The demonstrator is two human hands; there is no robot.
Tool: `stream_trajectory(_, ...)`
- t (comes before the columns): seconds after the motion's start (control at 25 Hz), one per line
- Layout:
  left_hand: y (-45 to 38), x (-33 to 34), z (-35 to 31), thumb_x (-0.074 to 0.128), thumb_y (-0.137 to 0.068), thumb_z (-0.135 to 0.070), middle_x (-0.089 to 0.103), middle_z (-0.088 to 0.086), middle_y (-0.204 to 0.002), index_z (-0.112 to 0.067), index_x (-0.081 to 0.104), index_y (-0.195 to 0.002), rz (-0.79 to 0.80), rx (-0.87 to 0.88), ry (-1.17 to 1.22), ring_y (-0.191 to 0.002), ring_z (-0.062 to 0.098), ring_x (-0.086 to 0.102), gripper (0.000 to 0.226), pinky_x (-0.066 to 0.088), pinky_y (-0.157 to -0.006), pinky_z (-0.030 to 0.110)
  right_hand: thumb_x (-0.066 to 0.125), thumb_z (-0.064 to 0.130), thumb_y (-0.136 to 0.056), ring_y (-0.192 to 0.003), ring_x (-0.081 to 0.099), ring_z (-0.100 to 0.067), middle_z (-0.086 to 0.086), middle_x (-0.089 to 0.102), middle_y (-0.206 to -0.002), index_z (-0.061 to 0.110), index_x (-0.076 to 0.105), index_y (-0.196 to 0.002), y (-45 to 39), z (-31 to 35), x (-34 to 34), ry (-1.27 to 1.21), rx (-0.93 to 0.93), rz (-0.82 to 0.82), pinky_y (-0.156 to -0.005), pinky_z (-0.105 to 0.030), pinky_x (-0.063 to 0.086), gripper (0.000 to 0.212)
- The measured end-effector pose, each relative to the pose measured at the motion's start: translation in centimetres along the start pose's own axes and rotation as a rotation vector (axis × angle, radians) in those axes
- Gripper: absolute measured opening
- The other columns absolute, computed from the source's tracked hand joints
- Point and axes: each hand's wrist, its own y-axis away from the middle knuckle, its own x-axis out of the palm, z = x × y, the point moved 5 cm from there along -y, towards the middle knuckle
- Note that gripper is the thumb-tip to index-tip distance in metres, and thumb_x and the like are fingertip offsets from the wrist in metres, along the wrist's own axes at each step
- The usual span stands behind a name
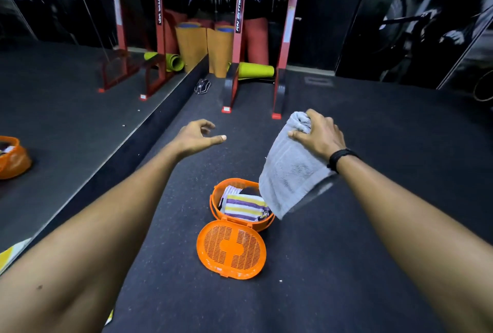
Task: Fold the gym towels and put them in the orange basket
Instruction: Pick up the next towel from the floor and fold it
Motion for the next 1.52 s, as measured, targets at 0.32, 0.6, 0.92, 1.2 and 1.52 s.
stream_trajectory(0.32,-9.1,1.7,2.7,0.073,-0.077,-0.049,0.059,0.006,-0.127,-0.018,0.057,-0.125,-0.012,-0.071,-0.033,-0.115,0.02,0.057,0.059,0.045,-0.101,0.037,0.068,0.048,-0.079,-0.089,0.058,-0.034,-0.007,0.061,-0.094,0.02,0.044,-0.087,-10.8,-2.2,6.8,0.039,-0.036,0.105,-0.066,-0.033,0.036,0.038)
stream_trajectory(0.6,-17.8,3.0,1.6,0.074,-0.079,-0.044,0.058,0.004,-0.13,-0.015,0.056,-0.128,-0.183,-0.241,0.019,-0.117,0.018,0.056,0.06,0.043,-0.101,0.03,0.067,0.048,-0.079,-0.097,0.058,-0.039,-0.014,0.063,-0.103,0.023,0.042,-0.088,-26.0,-1.9,12.4,0.001,-0.281,0.247,-0.068,-0.035,0.037,0.037)
stream_trajectory(0.92,-23.9,5.0,0.0,0.073,-0.077,-0.05,0.059,0.002,-0.129,-0.019,0.056,-0.127,-0.328,-0.427,-0.015,-0.116,0.016,0.057,0.062,0.043,-0.1,0.029,0.066,0.048,-0.081,-0.105,0.057,-0.041,-0.014,0.063,-0.112,0.018,0.049,-0.108,-36.5,-2.4,15.3,-0.067,-0.478,0.383,-0.074,-0.037,0.041,0.044)
stream_trajectory(1.2,-28.8,7.8,3.1,0.073,-0.078,-0.048,0.057,0.006,-0.132,-0.016,0.054,-0.13,-0.351,-0.496,0.05,-0.118,0.019,0.055,0.064,0.044,-0.101,0.032,0.067,0.048,-0.081,-0.092,0.059,-0.039,-0.012,0.063,-0.099,0.02,0.041,-0.09,-41.3,-3.1,20.4,-0.023,-0.574,0.444,-0.068,-0.036,0.041,0.039)
stream_trajectory(1.52,-30.8,8.9,11.9,0.074,-0.079,-0.043,0.058,0.008,-0.13,-0.011,0.054,-0.129,-0.419,-0.703,0.127,-0.117,0.02,0.055,0.063,0.041,-0.099,0.028,0.068,0.042,-0.085,-0.091,0.059,-0.039,-0.012,0.064,-0.098,0.017,0.039,-0.09,-43.5,-1.2,31.8,0.005,-0.655,0.612,-0.066,-0.037,0.04,0.038)
